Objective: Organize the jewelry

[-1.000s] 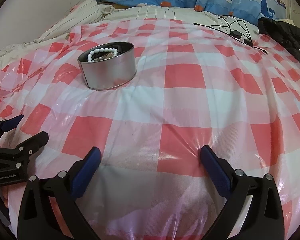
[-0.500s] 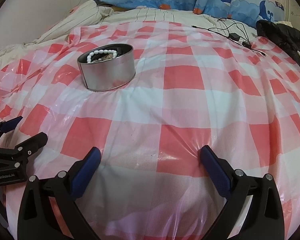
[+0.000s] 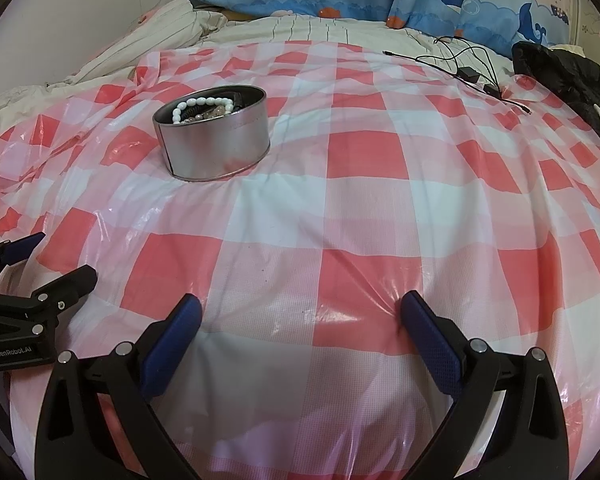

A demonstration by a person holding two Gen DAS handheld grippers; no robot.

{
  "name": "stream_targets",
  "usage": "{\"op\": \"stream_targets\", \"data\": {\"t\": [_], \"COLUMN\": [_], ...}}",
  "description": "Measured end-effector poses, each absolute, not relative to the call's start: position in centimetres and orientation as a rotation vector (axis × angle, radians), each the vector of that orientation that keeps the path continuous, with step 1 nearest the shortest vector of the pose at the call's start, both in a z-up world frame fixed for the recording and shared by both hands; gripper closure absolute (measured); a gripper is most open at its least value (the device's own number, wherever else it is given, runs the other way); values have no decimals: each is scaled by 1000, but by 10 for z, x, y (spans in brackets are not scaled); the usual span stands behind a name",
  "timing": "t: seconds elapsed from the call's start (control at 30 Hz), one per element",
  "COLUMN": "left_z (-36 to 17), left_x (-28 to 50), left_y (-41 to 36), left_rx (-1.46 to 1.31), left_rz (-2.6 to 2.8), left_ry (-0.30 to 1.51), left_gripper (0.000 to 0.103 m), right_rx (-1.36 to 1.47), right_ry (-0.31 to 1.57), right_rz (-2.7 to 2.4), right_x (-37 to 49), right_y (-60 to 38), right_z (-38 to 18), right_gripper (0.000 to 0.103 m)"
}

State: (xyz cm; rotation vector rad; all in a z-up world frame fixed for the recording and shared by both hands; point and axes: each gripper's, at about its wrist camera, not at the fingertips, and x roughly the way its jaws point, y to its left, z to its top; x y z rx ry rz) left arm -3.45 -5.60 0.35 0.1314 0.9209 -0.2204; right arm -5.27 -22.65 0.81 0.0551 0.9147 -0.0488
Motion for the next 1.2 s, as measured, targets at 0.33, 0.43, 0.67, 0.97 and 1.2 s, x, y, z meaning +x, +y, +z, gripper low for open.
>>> {"op": "stream_targets", "data": {"t": [0.33,0.43,0.67,0.97,1.2], "left_z": [3,3,3,3,3], "left_x": [-35,-35,-35,-35,-35], "left_y": [-59,-59,-59,-59,-60], "left_rx": [146,146,148,149,149], "left_rz": [-211,-211,-211,-210,-209], "left_ry": [918,918,919,919,919], "left_gripper": [6,6,6,6,6], "right_rx": [46,42,43,40,40], "right_ry": [919,922,923,924,924], "right_rz": [-55,-59,-58,-60,-60], "right_x": [-51,-50,-50,-51,-51], "right_y": [-226,-226,-225,-228,-227], "right_z": [7,6,6,5,5], "right_gripper": [7,7,7,7,7]}}
